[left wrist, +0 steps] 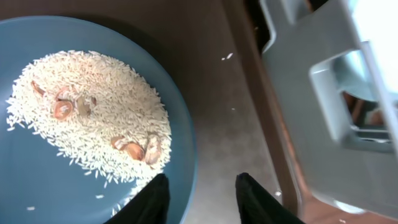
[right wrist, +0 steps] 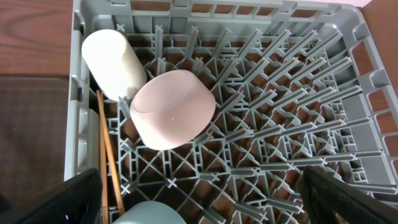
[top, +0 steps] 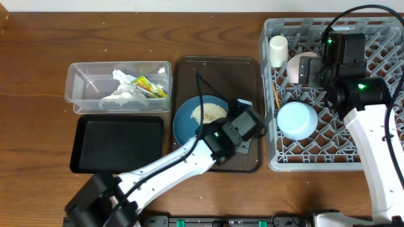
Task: Sort waste into correct bins and load items into the dishwasher rack
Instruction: 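Move the left gripper right and grasp the blue plate's rim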
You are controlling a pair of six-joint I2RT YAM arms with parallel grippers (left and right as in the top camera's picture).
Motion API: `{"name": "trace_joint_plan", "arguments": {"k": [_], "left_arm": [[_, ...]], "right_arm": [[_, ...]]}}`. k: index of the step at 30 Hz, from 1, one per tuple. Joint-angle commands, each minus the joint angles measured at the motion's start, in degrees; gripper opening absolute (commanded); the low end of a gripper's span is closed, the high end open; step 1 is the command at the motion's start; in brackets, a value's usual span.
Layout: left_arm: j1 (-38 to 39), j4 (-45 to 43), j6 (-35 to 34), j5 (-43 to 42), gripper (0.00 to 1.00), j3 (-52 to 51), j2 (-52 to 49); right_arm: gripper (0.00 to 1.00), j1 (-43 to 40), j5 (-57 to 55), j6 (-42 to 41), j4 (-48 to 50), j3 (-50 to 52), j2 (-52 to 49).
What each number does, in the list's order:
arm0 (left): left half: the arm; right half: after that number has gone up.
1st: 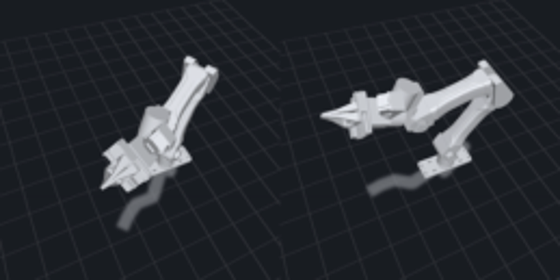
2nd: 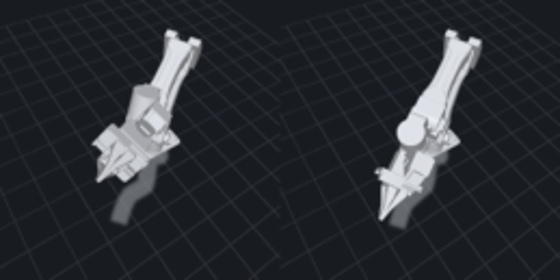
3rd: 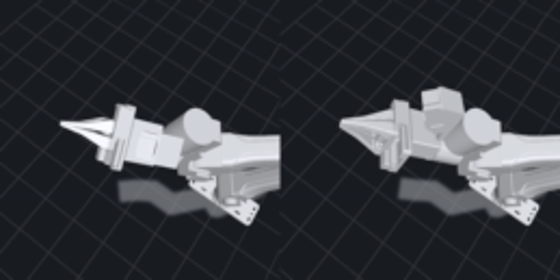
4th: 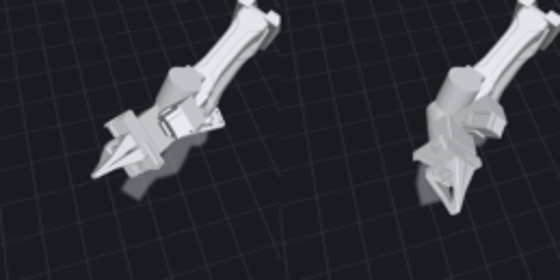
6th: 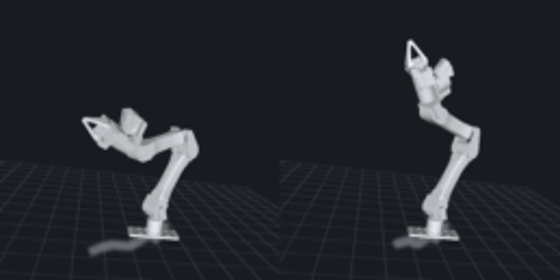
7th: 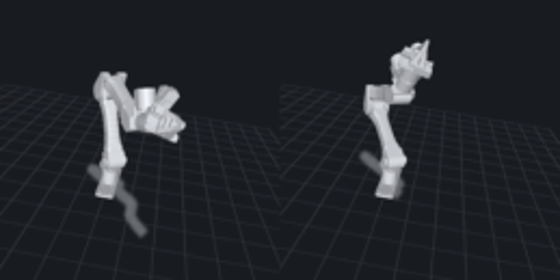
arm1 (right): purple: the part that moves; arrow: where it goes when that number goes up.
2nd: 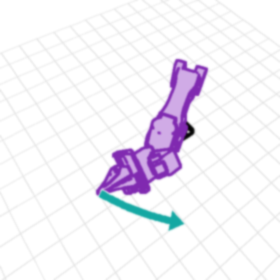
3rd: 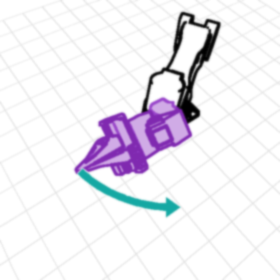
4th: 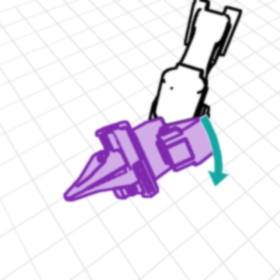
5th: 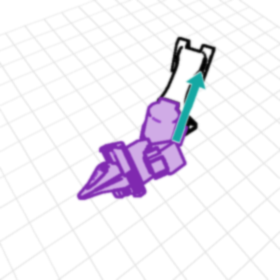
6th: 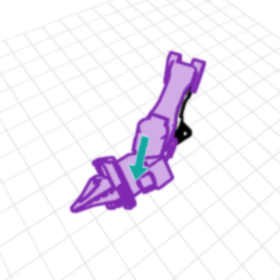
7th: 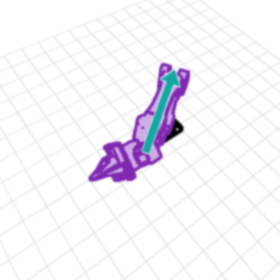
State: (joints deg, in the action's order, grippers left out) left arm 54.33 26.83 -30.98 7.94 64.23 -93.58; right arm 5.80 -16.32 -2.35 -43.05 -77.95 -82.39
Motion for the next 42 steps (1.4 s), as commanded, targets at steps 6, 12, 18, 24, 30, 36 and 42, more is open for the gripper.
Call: {"name": "trace_joint_plan", "arguments": {"k": [6, 12, 18, 24, 30, 36, 42], "left_arm": [[-0.13, -2.25, 0.96, 2.19, 0.37, 0.5, -6.67], [-0.13, -2.54, 0.96, 2.19, 0.36, 0.5, -9.55], [-0.13, -2.73, 0.96, 2.21, 0.34, 0.5, -9.84], [0.02, -2.71, 0.9, 2.14, 0.3, -0.26, -9.88], [0.02, -2.51, 0.9, 2.05, 0.29, -0.26, -9.88], [0.26, -1.42, 0.28, 1.53, 0.29, -0.26, -9.94], [0.42, -1.18, 0.28, 1.51, 0.29, -0.26, -10.14]], "right_arm": [[0.99, -0.15, -0.15, -0.39, -0.07, -0.44, -0.24], [0.99, -0.15, -0.15, -0.37, -0.07, -0.44, -0.24], [0.99, -0.15, -0.15, -0.39, -0.07, -0.44, -0.24], [0.99, -0.15, -0.15, -0.39, -0.07, -0.44, -0.24], [0.99, -0.15, -0.15, -0.39, -0.07, -0.44, -0.24], [0.99, -0.15, -0.15, -0.39, -0.07, -0.44, -0.24], [0.99, -0.15, -0.15, -0.39, -0.07, -0.44, -0.24]]}}
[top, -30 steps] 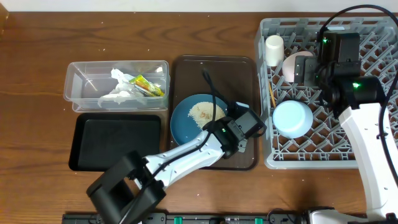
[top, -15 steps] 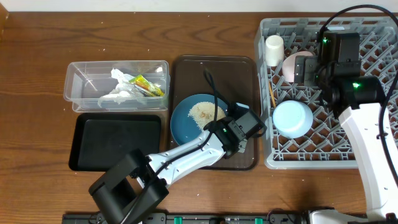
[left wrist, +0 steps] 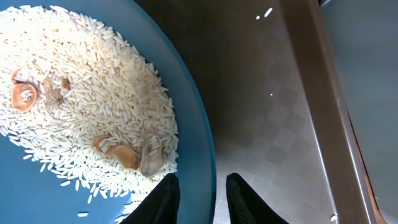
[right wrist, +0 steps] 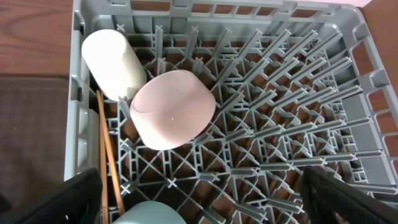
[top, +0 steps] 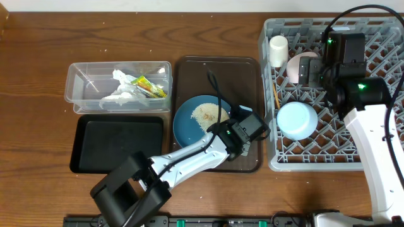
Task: Sort waste into correct bins and load items into the dishwasher rack
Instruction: 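Move the left gripper right and grasp the blue plate's rim, then lift the blue plate and carry it left over the black tray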
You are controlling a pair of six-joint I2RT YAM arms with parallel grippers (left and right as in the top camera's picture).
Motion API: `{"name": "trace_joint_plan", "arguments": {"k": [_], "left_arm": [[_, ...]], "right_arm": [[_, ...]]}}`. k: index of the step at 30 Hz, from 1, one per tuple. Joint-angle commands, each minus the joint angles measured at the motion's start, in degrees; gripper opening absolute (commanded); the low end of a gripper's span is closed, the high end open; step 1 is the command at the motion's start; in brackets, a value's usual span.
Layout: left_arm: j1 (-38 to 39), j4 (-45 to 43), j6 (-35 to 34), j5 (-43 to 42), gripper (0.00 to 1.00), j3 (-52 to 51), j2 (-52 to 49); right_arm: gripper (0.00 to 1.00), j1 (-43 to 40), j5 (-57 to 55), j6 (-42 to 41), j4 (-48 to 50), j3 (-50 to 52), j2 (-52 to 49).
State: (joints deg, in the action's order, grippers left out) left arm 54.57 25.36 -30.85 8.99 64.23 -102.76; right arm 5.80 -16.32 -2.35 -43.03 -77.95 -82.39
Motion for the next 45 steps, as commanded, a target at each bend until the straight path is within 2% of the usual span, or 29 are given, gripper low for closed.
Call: {"name": "trace_joint_plan", "arguments": {"k": [1, 35, 40, 45], "left_arm": [[0.17, 0.31, 0.13, 0.46, 0.29, -0.26, -0.96], [0.17, 0.85, -0.96, 0.5, 0.28, -2.75, -0.92], [0.17, 0.85, -0.96, 0.5, 0.21, -2.75, -0.87], [0.17, 0.87, -0.96, 0.5, 0.08, -2.71, -0.61]], "right_arm": [[0.99, -0.15, -0.15, -0.39, -0.09, -0.44, -0.24], [0.99, -0.15, -0.15, -0.39, -0.09, -0.44, -0.24], [0.99, -0.15, -0.15, -0.37, -0.09, -0.44, -0.24], [0.99, -0.15, -0.15, -0.37, -0.09, -0.44, -0.24]]}}
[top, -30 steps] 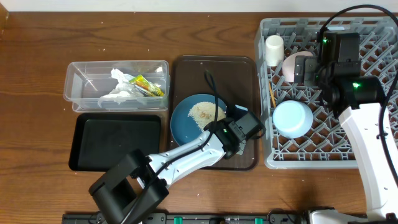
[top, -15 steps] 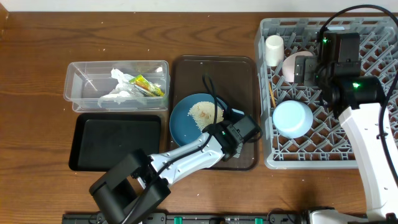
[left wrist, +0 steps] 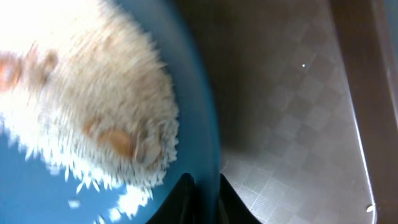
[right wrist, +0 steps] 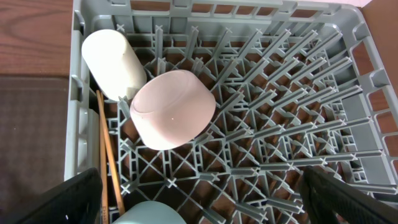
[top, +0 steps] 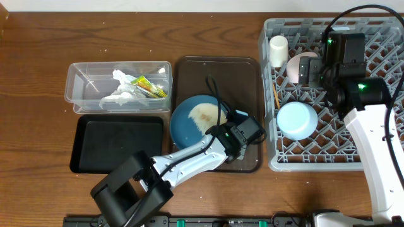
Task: Sort waste into correct bins and load items into the dishwasher rack
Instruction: 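Lift the blue plate and carry it left over the black tray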
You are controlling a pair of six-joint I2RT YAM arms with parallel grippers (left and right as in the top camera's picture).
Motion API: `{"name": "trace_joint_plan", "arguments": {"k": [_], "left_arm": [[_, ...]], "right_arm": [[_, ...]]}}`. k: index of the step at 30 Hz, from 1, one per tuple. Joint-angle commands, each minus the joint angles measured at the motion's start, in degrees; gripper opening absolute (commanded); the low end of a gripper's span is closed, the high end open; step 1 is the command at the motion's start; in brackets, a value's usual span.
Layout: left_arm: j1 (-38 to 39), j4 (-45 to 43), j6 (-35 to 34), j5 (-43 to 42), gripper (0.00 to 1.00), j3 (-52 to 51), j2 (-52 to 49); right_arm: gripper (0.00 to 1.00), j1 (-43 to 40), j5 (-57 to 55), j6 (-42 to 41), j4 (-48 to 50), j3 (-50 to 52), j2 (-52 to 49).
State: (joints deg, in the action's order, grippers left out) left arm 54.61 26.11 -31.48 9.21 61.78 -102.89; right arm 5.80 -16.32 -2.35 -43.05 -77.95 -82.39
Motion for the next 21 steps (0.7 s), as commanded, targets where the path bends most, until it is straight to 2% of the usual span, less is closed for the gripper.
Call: {"name": "trace_joint_plan", "arguments": {"k": [1, 11, 21], "left_arm": [[0.13, 0.15, -0.31, 0.28, 0.06, -0.26, -0.39], [0.13, 0.61, 1.29, 0.31, 0.06, 0.07, 1.11], [0.31, 2.34, 1.46, 0.28, 0.06, 0.07, 8.11]], "right_arm": [[0.99, -0.15, -0.15, -0.39, -0.07, -0.44, -0.24], [0.99, -0.15, -0.15, -0.39, -0.07, -0.44, -0.24], [0.99, -0.15, -0.15, -0.39, -0.07, -0.44, -0.24]]}}
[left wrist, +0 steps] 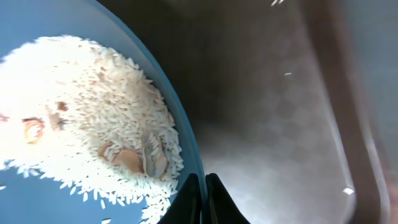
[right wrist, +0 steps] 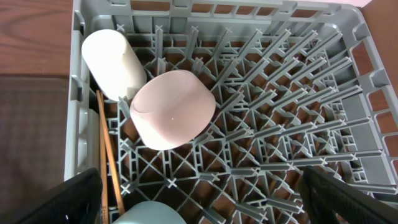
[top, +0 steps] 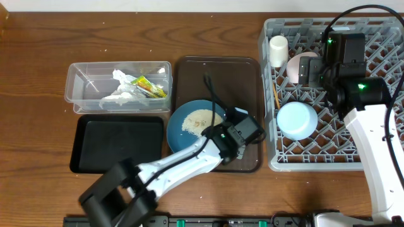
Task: Sort waste into correct bins and load items into the dishwasher rack
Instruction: 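Lift the blue plate and carry it left over the black tray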
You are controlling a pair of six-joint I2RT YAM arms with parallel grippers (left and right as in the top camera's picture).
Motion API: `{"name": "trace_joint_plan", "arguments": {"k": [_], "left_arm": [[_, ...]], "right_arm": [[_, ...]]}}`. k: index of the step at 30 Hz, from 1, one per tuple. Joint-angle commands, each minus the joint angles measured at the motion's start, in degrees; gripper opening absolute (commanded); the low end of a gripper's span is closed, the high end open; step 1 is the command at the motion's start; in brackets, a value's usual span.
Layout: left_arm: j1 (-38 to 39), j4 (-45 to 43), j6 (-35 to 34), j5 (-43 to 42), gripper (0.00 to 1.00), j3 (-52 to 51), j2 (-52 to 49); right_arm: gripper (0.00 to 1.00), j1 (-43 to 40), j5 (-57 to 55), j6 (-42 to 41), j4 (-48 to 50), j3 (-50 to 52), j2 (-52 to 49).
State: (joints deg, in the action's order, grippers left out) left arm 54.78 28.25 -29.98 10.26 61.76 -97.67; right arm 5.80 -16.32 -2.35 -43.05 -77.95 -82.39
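Observation:
A blue plate (top: 180, 135) heaped with rice (left wrist: 87, 118) and food scraps sits at the left front of the brown tray (top: 218, 75). My left gripper (left wrist: 199, 198) is shut on the plate's right rim, one finger on each side of it; the overhead view shows this gripper (top: 235, 135) at the plate's right side. Above the far part of the grey dishwasher rack (top: 379, 38) hangs my right gripper (right wrist: 202, 193), open and holding nothing. In the rack lie a white cup (right wrist: 112, 62), a pink bowl (right wrist: 174, 109), a light blue bowl (top: 297, 120) and chopsticks (right wrist: 107, 155).
A clear bin (top: 79, 79) with crumpled wrappers stands left of the brown tray. In front of that bin is a black tray (top: 117, 144). A few rice grains lie loose on the brown tray. The rack's right half holds only bare tines.
My left gripper's fingers have drawn tight together on the plate's rim. The plate sits slightly further left, its left edge past the tray's side. The right arm has not moved.
First my left gripper was open just off the plate's right rim. Then its fingers straddled the rim, still apart. Then they were nearly together on it, and now they pinch the rim with the plate shifted left. The right gripper stayed open over the rack.

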Motion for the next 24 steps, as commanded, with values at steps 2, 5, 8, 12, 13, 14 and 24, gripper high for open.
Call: {"name": "trace_joint_plan", "arguments": {"k": [2, 5, 8, 12, 13, 14, 24], "left_arm": [[0.63, 0.26, -0.02, -0.74, 0.06, 0.09, 4.35], [1.86, 0.24, 1.07, -0.66, 0.06, 0.09, 6.08], [3.19, 0.61, 1.03, 0.17, 0.06, 0.09, 7.23], [4.48, 2.82, 1.03, 3.23, 0.06, 0.52, 7.76], [4.7, 3.8, 1.03, 3.96, 0.06, 0.76, 7.78], [4.83, 4.57, 1.03, 4.44, 0.06, 1.03, 7.78], [4.76, 14.45, 1.46, 9.79, 0.06, 4.66, 10.93]], "right_arm": [[0.99, -0.15, -0.15, -0.37, -0.07, -0.44, -0.24], [0.99, -0.15, -0.15, -0.37, -0.07, -0.44, -0.24], [0.99, -0.15, -0.15, -0.37, -0.07, -0.44, -0.24], [0.99, -0.15, -0.15, -0.39, -0.07, -0.44, -0.24], [0.99, -0.15, -0.15, -0.39, -0.07, -0.44, -0.24], [0.99, -0.15, -0.15, -0.39, -0.07, -0.44, -0.24], [0.99, -0.15, -0.15, -0.37, -0.07, -0.44, -0.24]]}}
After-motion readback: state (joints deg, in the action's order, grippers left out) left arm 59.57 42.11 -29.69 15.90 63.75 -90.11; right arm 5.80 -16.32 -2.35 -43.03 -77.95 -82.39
